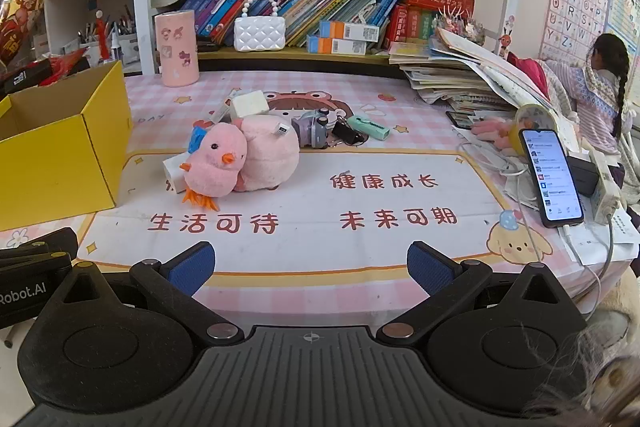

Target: Organize objects

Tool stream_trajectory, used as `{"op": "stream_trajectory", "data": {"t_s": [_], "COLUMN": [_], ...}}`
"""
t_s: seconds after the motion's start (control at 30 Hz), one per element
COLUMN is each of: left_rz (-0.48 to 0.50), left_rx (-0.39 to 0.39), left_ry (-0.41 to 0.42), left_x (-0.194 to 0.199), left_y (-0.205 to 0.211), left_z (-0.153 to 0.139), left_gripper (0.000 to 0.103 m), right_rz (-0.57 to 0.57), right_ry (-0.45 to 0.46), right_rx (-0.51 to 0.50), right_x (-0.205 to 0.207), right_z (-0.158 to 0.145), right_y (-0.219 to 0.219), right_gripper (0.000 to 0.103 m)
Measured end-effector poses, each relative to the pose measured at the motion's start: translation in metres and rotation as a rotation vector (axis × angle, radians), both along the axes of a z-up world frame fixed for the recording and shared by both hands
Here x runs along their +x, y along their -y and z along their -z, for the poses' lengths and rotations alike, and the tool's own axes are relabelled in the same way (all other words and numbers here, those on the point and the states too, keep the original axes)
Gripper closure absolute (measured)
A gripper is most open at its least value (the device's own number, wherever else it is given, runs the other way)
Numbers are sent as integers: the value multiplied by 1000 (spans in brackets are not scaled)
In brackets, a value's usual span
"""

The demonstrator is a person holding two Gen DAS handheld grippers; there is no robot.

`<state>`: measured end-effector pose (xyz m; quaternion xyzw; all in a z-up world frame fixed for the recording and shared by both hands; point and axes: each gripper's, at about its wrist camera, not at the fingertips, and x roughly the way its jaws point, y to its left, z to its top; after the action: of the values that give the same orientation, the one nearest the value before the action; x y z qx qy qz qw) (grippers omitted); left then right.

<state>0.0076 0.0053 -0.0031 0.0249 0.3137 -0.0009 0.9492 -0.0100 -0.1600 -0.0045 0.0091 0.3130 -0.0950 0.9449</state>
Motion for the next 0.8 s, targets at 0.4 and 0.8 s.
{"op": "stream_trajectory", "data": {"t_s": [0.4, 0.8], "left_rz": [-6, 11], "left_rx": [-4, -21], "left_ry": [0, -13], "left_x": [0, 2], "left_y": [-3, -3], "left_z": [1, 0], "left_gripper": [0, 0], "right_rz": [-3, 1], "right_ry": [-5, -8], "right_rx": [-3, 1], "right_x": [0, 1], "right_z": [3, 3], "right_y": [-3, -3], "right_gripper": [0, 0]}}
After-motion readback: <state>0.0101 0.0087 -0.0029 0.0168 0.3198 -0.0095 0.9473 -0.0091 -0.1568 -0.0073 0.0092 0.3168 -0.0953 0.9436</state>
